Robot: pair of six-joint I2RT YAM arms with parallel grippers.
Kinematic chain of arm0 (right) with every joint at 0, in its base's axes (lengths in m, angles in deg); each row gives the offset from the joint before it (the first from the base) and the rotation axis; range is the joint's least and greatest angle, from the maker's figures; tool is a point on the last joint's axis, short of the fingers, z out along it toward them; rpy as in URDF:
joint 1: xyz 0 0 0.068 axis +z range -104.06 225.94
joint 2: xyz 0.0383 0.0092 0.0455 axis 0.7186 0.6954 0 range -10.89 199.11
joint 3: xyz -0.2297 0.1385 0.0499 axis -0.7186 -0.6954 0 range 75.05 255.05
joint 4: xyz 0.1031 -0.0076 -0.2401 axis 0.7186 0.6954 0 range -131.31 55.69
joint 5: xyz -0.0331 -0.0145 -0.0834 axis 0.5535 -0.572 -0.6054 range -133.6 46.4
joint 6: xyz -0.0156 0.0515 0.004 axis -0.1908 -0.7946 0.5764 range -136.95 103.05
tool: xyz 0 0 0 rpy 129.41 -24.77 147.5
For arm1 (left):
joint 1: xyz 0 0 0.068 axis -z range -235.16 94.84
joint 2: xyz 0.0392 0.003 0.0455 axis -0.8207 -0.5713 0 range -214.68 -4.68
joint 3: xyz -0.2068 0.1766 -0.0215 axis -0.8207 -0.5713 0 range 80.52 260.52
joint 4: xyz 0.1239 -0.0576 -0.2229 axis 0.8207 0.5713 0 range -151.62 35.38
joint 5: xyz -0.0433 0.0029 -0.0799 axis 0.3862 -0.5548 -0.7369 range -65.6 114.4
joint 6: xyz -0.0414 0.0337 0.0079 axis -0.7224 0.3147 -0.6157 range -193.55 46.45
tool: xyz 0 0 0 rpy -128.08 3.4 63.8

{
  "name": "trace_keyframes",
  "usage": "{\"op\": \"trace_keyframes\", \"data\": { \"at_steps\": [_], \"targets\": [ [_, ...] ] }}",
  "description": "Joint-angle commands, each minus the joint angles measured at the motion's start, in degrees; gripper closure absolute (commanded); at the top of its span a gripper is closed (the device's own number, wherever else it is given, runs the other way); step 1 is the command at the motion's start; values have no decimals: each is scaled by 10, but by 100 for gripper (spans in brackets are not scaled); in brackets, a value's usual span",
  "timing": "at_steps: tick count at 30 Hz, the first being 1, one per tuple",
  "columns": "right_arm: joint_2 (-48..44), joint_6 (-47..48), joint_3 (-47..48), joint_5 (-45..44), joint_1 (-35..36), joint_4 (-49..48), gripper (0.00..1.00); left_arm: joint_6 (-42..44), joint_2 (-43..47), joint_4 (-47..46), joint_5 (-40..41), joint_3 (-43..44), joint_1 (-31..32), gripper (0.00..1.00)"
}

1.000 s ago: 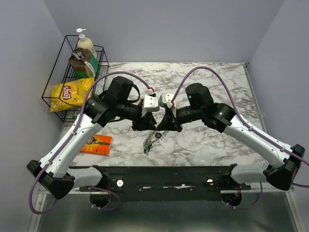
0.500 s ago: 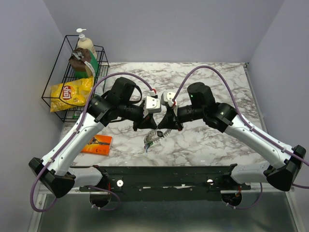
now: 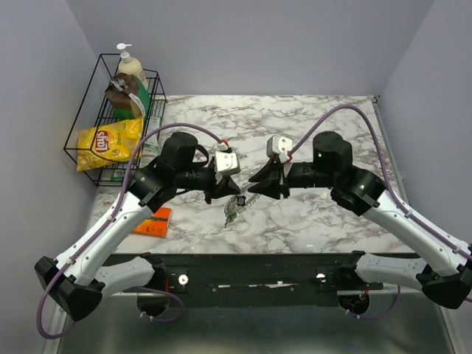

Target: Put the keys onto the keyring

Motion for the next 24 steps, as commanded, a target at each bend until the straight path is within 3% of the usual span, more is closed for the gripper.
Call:
{"op": "trace_keyframes", "data": {
  "at_steps": [1,11,24],
  "targets": [
    [-31,-33,-20,-45,-2,-52,61,-77,56,-171,59,-55,4,100],
    [-55,-74,-47,-42,-5,-79,62,-206,142,-471,102,-204,3,100],
    [-65,-96,-88,27,-34,-136,68,-274,171,-685,42,-310,3,100]
  ]
}}
